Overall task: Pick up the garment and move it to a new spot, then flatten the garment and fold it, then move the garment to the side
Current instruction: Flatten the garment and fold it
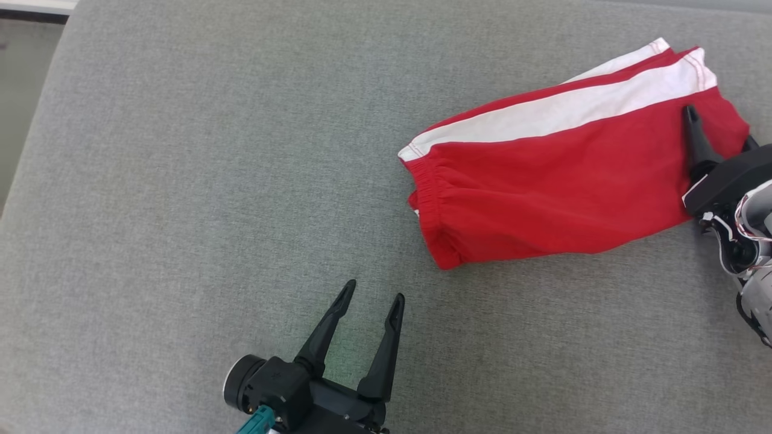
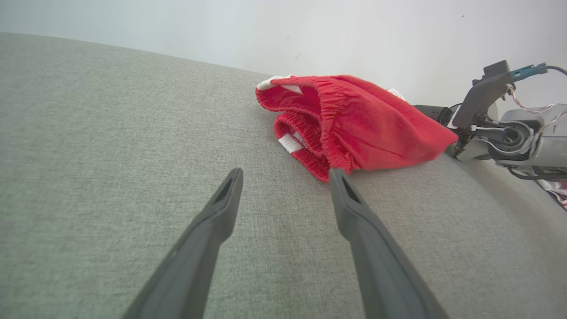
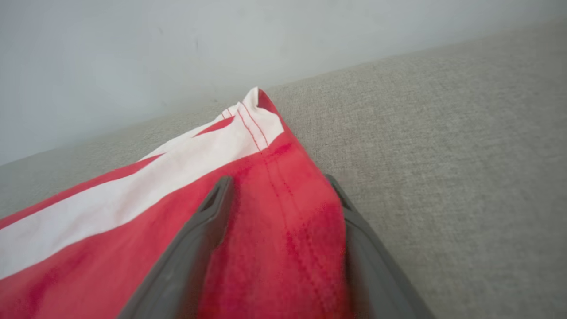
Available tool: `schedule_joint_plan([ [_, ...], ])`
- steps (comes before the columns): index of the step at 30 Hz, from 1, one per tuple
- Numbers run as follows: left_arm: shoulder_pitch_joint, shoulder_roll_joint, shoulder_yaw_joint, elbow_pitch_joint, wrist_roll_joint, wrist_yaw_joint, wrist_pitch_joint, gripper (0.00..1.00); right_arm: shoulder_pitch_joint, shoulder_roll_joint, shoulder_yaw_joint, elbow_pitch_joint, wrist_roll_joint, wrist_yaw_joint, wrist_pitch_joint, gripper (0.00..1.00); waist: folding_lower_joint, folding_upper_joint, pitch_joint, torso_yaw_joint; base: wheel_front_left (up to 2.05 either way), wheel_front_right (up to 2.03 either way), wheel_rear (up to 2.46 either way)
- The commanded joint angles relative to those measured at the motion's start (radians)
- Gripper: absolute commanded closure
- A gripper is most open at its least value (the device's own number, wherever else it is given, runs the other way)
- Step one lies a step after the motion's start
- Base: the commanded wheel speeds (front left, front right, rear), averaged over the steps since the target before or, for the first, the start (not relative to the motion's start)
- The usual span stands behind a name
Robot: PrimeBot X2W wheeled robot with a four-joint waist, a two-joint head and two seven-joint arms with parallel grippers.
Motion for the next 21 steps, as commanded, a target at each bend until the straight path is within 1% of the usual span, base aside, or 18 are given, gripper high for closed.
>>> schedule_joint_plan([
  [1, -0.005, -0.002, 0.002, 0.008, 0.007, -0.006, -0.005, 0.0, 0.014, 0.019, 0.02, 0.001, 0.012, 0.001, 0.009, 0.0, 0.0001, 0.0, 0.005, 0.01, 0.0, 0.0, 0.0],
  [2, -0.005, -0.004, 0.003, 0.01, 0.008, -0.007, -0.005, 0.0, 0.012, 0.02, 0.027, 0.003, 0.015, 0.001, 0.008, 0.06, 0.0001, 0.0, 0.006, 0.014, 0.0, 0.0, 0.0],
  [3, -0.004, -0.006, 0.003, 0.013, 0.01, -0.009, -0.005, 0.0, 0.01, 0.02, 0.033, 0.005, 0.02, 0.001, 0.009, 0.25, 0.0001, 0.0, 0.006, 0.017, 0.0, 0.0, 0.0],
  [4, -0.004, -0.008, 0.004, 0.015, 0.012, -0.013, -0.005, 0.0, 0.008, 0.02, 0.039, 0.007, 0.024, 0.001, 0.008, 0.56, 0.0001, 0.0, 0.006, 0.019, 0.0, 0.0, 0.0],
  [5, -0.003, -0.01, 0.004, 0.017, 0.014, -0.015, -0.005, 0.0, 0.008, 0.019, 0.046, 0.007, 0.027, 0.001, 0.009, 0.89, 0.0001, 0.0, 0.007, 0.021, 0.0, 0.0, 0.0],
  [6, -0.002, -0.011, 0.006, 0.019, 0.016, -0.015, -0.005, 0.0, 0.008, 0.017, 0.055, 0.008, 0.028, 0.001, 0.013, 1.0, 0.0001, 0.0, 0.007, 0.023, 0.0, 0.0, 0.0],
  [12, 0.009, -0.017, 0.015, 0.027, 0.024, -0.018, -0.006, 0.0, 0.015, 0.006, 0.079, 0.007, 0.057, 0.001, 0.001, 1.0, 0.0001, 0.0, -0.001, 0.016, 0.0, 0.0, 0.0],
  [18, 0.017, -0.017, 0.029, 0.031, 0.033, -0.022, -0.006, 0.0, 0.057, -0.008, 0.049, -0.02, 0.096, 0.0, -0.018, 1.0, 0.0001, 0.0, -0.029, -0.024, 0.0, 0.0, 0.0],
  [21, 0.021, -0.015, 0.037, 0.03, 0.035, -0.02, -0.006, 0.0, 0.074, -0.016, 0.027, -0.048, 0.094, 0.0, -0.019, 1.0, 0.0001, 0.0, -0.039, -0.044, 0.0, 0.0, 0.0],
])
